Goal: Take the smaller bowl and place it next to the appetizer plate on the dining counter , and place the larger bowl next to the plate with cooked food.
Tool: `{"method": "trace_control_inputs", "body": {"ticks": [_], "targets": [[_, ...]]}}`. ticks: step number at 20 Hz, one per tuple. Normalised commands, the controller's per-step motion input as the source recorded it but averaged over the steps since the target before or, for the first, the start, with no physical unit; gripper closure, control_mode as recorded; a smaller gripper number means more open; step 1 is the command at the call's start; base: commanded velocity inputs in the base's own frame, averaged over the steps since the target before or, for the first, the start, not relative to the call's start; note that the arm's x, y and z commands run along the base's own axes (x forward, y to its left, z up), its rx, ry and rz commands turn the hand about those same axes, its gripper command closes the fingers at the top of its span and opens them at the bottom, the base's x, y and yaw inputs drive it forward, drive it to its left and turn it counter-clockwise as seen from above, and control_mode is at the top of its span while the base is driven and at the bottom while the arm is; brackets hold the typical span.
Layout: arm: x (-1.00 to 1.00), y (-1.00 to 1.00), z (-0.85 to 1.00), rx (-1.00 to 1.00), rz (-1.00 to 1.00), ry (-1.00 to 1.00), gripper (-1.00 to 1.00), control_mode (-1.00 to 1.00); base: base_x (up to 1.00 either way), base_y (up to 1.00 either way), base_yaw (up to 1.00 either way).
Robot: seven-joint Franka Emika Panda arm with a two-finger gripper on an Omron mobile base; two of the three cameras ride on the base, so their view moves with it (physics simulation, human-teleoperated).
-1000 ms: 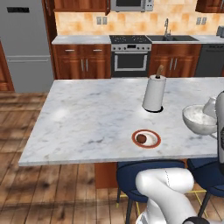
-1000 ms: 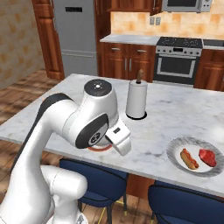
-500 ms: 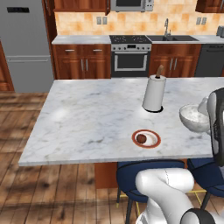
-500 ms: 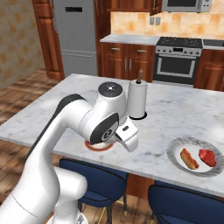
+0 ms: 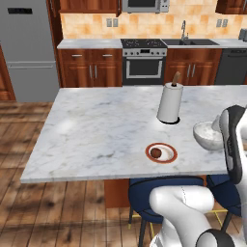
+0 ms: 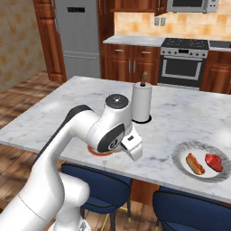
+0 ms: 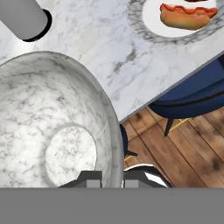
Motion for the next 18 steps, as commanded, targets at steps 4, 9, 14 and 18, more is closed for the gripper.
{"method": "trace_control_inputs", "body": {"ticks": [4, 9, 14, 18], "targets": [[0.06, 0.0, -0.36, 0.0, 0.0, 0.01, 1.0, -1.0, 0.0, 0.0, 0.0], [0.12, 0.0, -0.25, 0.0, 0.0, 0.01, 1.0, -1.0, 0.0, 0.0, 0.0], [0.17, 0.0, -0.23, 0.0, 0.0, 0.0, 1.0, -1.0, 0.0, 0.0, 0.0], [0.23, 0.0, -0.22, 0.0, 0.0, 0.0, 1.0, -1.0, 0.0, 0.0, 0.0]]}}
